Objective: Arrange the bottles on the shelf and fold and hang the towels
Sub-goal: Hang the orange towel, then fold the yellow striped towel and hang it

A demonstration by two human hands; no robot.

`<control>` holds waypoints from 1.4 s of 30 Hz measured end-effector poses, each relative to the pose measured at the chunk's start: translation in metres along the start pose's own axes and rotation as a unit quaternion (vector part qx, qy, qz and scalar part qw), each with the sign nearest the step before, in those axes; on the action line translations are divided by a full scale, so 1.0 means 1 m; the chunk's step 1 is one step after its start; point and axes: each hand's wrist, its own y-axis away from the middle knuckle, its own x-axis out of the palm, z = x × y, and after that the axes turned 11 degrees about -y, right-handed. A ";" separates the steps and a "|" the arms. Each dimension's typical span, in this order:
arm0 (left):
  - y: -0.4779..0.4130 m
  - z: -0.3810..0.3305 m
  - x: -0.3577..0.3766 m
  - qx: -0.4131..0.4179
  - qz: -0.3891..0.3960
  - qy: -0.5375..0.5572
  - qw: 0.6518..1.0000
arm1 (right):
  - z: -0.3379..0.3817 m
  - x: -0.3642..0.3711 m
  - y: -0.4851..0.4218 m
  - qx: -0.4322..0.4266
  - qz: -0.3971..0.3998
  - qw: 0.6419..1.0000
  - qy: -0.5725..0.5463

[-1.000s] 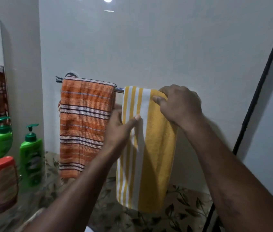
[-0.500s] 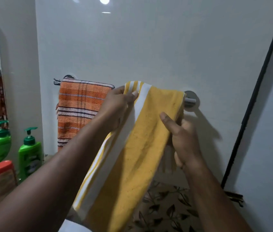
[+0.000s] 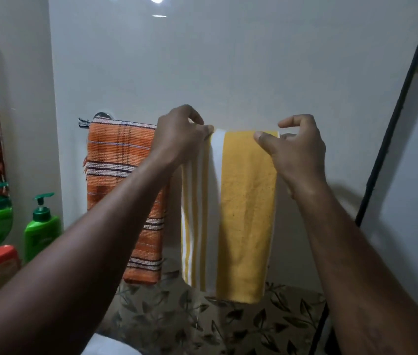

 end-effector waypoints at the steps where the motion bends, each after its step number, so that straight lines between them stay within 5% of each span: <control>1: 0.004 0.004 0.002 -0.006 -0.007 0.036 0.999 | -0.003 0.000 0.002 0.006 -0.007 1.000 -0.015; 7: 0.024 0.027 0.012 -0.013 -0.057 0.145 0.988 | -0.025 0.008 0.022 0.029 -0.020 0.994 -0.105; 11: 0.033 0.041 0.020 -0.029 -0.062 0.200 0.977 | -0.048 0.004 0.038 0.127 -0.032 0.975 -0.179; 17: 0.036 0.040 0.022 -0.065 -0.060 0.272 0.958 | -0.066 -0.003 0.057 0.173 0.126 0.951 -0.222; 22: 0.049 0.040 0.018 -0.109 0.051 0.354 0.927 | -0.063 -0.006 0.060 0.146 0.175 0.957 -0.180; 27: 0.068 0.040 0.012 -0.143 0.219 0.371 0.891 | -0.071 -0.011 0.066 0.028 0.109 0.992 -0.064; 31: 0.068 0.033 0.004 -0.131 0.251 0.370 0.885 | -0.088 -0.002 0.073 0.153 0.192 0.963 -0.113; 36: 0.068 0.026 -0.005 -0.156 0.305 0.451 0.824 | -0.093 -0.003 0.092 0.263 0.246 0.900 -0.245; 39: 0.067 0.026 -0.009 -0.197 0.329 0.492 0.781 | -0.104 -0.005 0.094 0.264 0.252 0.921 -0.138; 42: 0.061 0.028 -0.008 -0.184 0.324 0.523 0.766 | -0.105 -0.005 0.091 0.167 0.139 0.965 -0.148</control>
